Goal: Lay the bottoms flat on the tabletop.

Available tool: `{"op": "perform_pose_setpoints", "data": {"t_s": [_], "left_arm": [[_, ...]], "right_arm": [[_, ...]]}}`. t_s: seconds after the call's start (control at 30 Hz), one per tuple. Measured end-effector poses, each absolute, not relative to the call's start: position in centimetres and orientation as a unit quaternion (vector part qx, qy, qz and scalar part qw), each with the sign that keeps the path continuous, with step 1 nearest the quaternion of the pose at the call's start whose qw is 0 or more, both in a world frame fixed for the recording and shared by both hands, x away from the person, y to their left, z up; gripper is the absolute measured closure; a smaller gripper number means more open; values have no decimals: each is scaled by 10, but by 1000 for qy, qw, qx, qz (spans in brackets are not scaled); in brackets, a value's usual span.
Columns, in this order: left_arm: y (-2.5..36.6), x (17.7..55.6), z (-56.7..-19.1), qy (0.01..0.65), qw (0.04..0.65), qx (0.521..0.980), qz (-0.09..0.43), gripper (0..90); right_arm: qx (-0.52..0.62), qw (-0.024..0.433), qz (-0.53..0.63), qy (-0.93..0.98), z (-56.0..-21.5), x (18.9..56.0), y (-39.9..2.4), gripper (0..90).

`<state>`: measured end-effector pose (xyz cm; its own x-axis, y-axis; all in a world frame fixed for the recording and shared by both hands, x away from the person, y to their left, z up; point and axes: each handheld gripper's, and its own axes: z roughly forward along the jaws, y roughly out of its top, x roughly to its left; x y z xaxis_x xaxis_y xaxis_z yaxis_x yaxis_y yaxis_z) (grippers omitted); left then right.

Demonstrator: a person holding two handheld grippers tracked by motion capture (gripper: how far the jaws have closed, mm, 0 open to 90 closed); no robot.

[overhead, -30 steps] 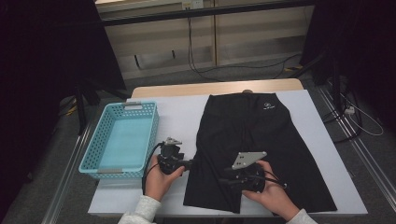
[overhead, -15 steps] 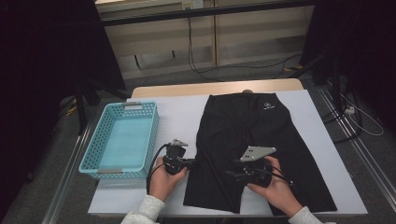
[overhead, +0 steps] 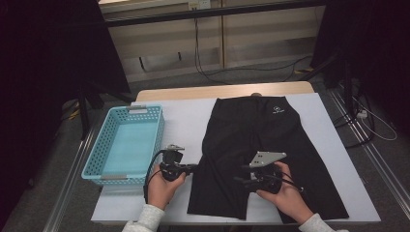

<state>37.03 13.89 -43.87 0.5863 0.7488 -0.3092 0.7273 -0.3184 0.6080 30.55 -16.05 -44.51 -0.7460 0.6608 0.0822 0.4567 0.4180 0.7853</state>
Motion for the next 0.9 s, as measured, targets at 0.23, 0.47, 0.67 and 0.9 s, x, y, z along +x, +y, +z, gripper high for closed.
{"op": "perform_pose_setpoints", "data": {"t_s": [0.23, 0.47, 0.67, 0.9], "left_arm": [[141, 371, -439, 453, 369, 811, 35, 616], [141, 366, -441, 442, 369, 816, 57, 361], [137, 362, -445, 423, 360, 829, 62, 259], [136, 357, -447, 399, 355, 842, 82, 135]], "right_arm": [[335, 120, 426, 832, -445, 306, -158, 467], [341, 131, 423, 829, -443, 312, -159, 410], [350, 147, 426, 821, -439, 318, -160, 358], [361, 152, 426, 816, -438, 324, -161, 330]]}}
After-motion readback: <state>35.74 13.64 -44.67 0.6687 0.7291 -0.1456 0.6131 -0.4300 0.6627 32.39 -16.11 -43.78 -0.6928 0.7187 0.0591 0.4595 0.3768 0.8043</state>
